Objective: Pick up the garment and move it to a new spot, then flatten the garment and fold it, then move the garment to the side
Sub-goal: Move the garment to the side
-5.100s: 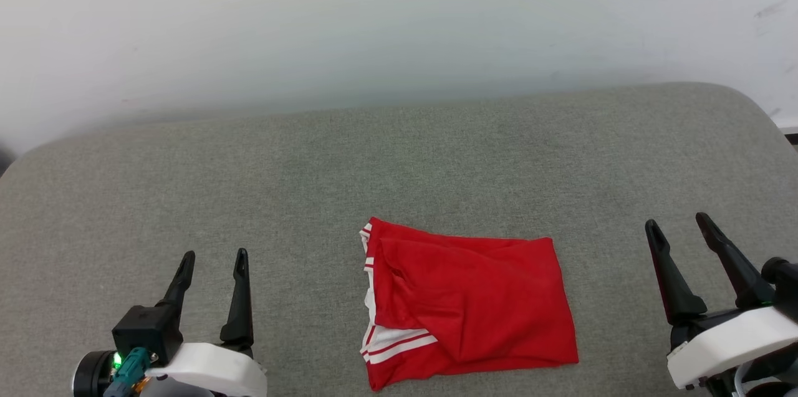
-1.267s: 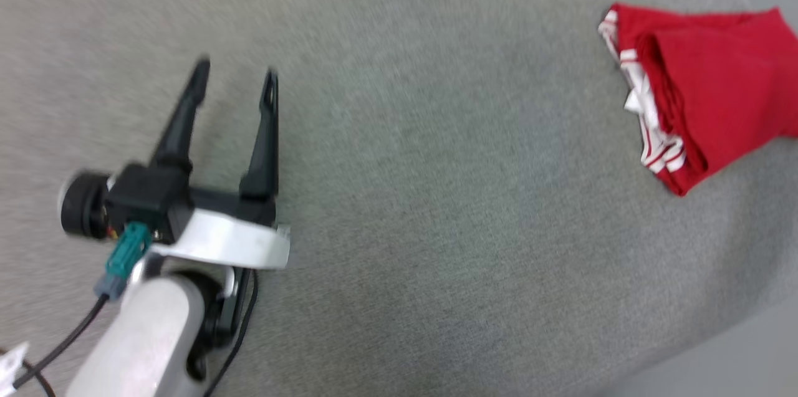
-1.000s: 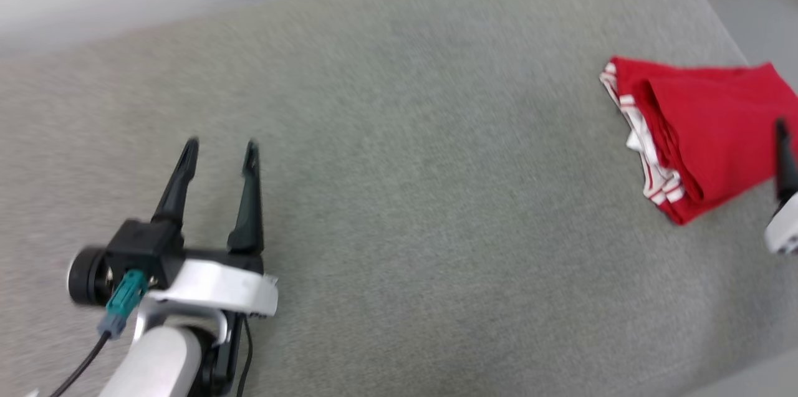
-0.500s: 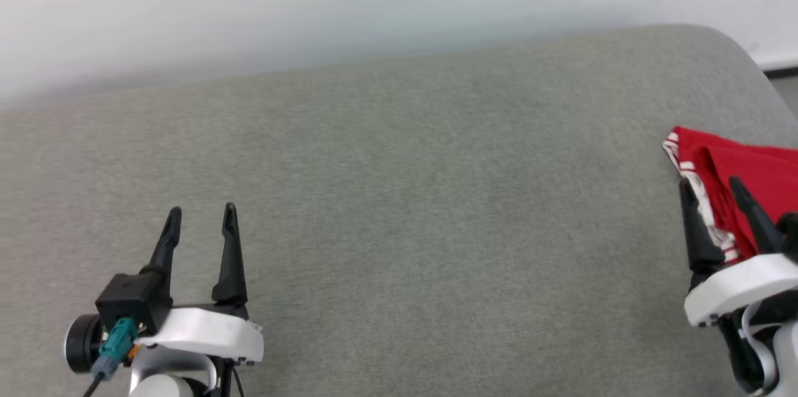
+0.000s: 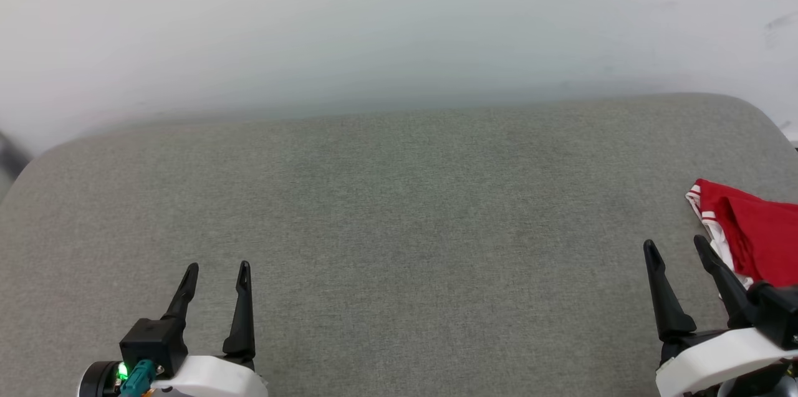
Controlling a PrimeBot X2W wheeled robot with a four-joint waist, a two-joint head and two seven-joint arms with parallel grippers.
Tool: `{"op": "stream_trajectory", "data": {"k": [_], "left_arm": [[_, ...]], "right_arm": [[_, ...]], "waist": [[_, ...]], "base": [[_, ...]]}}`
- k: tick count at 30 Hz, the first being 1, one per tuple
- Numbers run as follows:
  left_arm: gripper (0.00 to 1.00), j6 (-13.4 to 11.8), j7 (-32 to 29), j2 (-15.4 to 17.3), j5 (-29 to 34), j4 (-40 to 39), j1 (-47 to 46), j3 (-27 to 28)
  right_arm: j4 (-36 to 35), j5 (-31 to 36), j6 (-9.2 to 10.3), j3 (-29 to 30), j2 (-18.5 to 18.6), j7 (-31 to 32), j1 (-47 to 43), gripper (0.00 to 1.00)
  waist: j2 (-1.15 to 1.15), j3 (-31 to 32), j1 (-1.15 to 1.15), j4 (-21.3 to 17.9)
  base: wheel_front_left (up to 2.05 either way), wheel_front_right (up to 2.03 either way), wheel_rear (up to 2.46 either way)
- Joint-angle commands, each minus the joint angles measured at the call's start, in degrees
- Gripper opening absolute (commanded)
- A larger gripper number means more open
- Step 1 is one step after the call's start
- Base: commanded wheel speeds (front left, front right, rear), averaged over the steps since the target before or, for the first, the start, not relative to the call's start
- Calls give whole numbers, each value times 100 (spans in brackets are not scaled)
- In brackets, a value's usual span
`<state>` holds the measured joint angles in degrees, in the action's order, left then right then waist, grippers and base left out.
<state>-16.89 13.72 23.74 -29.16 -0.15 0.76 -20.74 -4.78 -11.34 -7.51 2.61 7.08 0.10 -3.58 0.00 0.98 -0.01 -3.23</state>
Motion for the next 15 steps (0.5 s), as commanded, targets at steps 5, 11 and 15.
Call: {"op": "stream_trajectory", "data": {"k": [5,11,15], "left_arm": [[100,-14,38,-59,-3,25,76,-36],[100,23,52,-65,-9,63,12,-34],[100,44,64,-68,-3,98,-42,-33]], "right_arm": [[-239,72,5,51,-105,112,-190,100],[-245,72,5,4,-112,129,-146,100],[-191,43,5,-28,-74,104,-60,100]], "waist": [[0,15,1,61],[0,-11,1,48],[0,-32,1,55]], "base": [[0,0,0],[0,0,0],[0,0,0]]}}
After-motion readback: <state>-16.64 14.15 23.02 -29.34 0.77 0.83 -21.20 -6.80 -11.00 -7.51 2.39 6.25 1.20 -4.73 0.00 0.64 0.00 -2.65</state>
